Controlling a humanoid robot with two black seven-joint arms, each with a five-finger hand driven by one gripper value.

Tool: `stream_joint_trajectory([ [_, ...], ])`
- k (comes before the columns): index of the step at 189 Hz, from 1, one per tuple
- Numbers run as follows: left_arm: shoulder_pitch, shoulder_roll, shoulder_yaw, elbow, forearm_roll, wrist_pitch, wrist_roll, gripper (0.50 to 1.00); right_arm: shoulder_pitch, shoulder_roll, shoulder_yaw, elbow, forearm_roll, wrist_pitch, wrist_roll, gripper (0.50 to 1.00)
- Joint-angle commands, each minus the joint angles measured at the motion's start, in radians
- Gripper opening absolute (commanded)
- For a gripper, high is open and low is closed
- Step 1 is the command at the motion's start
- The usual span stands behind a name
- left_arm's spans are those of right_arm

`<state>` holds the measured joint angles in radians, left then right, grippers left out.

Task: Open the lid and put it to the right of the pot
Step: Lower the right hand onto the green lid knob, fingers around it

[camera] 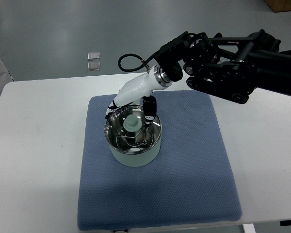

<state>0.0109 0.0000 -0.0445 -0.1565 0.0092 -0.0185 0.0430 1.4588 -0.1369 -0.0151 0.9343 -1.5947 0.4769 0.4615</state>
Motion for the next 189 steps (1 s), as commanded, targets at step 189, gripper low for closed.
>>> stream_joint_trajectory([
  [189,0.0,0.0,0.0,0.0,0.0,0.0,0.0,1.0,-0.055,-0.061,0.014,0.001,-0.004,-0.07,0.02,0.795],
])
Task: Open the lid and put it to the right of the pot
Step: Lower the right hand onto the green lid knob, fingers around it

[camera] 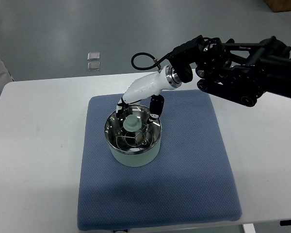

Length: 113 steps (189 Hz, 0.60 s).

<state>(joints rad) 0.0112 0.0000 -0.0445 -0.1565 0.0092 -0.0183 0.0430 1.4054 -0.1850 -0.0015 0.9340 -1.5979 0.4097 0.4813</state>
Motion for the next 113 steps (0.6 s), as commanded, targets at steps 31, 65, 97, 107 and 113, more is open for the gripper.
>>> stream_joint_trajectory([
  [31,0.0,0.0,0.0,0.0,0.0,0.0,0.0,1.0,-0.002,-0.027,-0.003,0.003,-0.002,-0.042,0.0,0.787],
  [65,0.0,0.0,0.0,0.0,0.0,0.0,0.0,1.0,0.001,-0.082,-0.012,0.104,-0.002,-0.048,0.046,0.793],
  [97,0.0,0.0,0.0,0.0,0.0,0.0,0.0,1.0,-0.012,-0.097,-0.011,0.147,-0.007,-0.061,0.071,0.793],
  [107,0.0,0.0,0.0,0.0,0.0,0.0,0.0,1.0,-0.02,-0.094,-0.012,0.147,-0.01,-0.078,0.071,0.791],
  [113,0.0,0.0,0.0,0.0,0.0,0.0,0.0,1.0,-0.022,-0.093,-0.012,0.146,-0.011,-0.084,0.071,0.791],
])
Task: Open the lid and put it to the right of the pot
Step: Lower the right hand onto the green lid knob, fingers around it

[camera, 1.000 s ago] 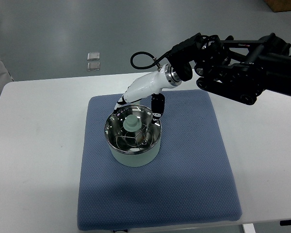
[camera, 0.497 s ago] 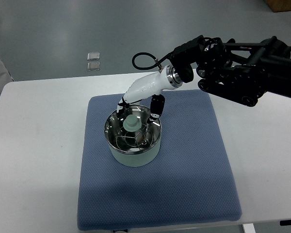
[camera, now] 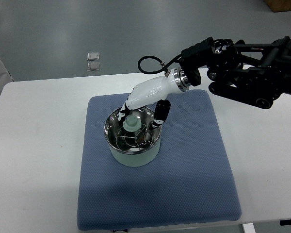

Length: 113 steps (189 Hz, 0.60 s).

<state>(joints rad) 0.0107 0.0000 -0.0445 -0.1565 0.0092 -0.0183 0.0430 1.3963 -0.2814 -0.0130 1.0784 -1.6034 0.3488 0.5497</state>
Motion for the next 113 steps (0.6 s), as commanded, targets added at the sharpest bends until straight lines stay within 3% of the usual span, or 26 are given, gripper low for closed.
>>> stream_joint_trajectory([
  [1,0.0,0.0,0.0,0.0,0.0,0.0,0.0,1.0,-0.013,0.004,-0.001,0.002,-0.006,-0.024,0.002,0.791],
  [113,0.0,0.0,0.0,0.0,0.0,0.0,0.0,1.0,-0.023,0.018,-0.004,-0.022,-0.063,-0.126,-0.011,0.762],
])
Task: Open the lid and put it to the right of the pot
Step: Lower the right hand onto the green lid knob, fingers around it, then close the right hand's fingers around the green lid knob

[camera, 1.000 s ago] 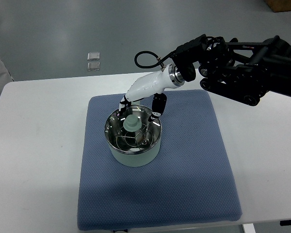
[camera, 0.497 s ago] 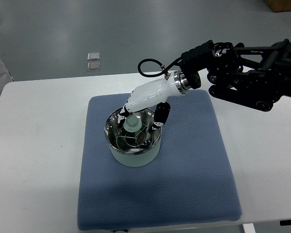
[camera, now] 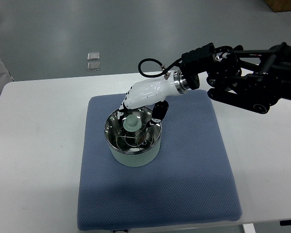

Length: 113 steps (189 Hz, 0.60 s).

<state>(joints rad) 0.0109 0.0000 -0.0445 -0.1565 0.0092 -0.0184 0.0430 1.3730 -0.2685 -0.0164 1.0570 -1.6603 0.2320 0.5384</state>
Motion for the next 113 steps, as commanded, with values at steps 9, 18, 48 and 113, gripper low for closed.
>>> stream_joint_trajectory([
  [9,0.0,0.0,0.0,0.0,0.0,0.0,0.0,1.0,0.0,0.005,0.0,0.0,-0.007,-0.011,0.0,0.762],
  [18,0.0,0.0,0.0,0.0,0.0,0.0,0.0,1.0,0.0,0.005,0.001,0.0,-0.01,-0.013,0.0,0.762],
  [48,0.0,0.0,0.0,0.0,0.0,0.0,0.0,1.0,-0.005,0.008,0.0,-0.003,-0.016,-0.046,-0.001,0.762],
  [113,0.0,0.0,0.0,0.0,0.0,0.0,0.0,1.0,-0.02,0.018,-0.007,-0.011,-0.026,-0.056,0.0,0.725],
])
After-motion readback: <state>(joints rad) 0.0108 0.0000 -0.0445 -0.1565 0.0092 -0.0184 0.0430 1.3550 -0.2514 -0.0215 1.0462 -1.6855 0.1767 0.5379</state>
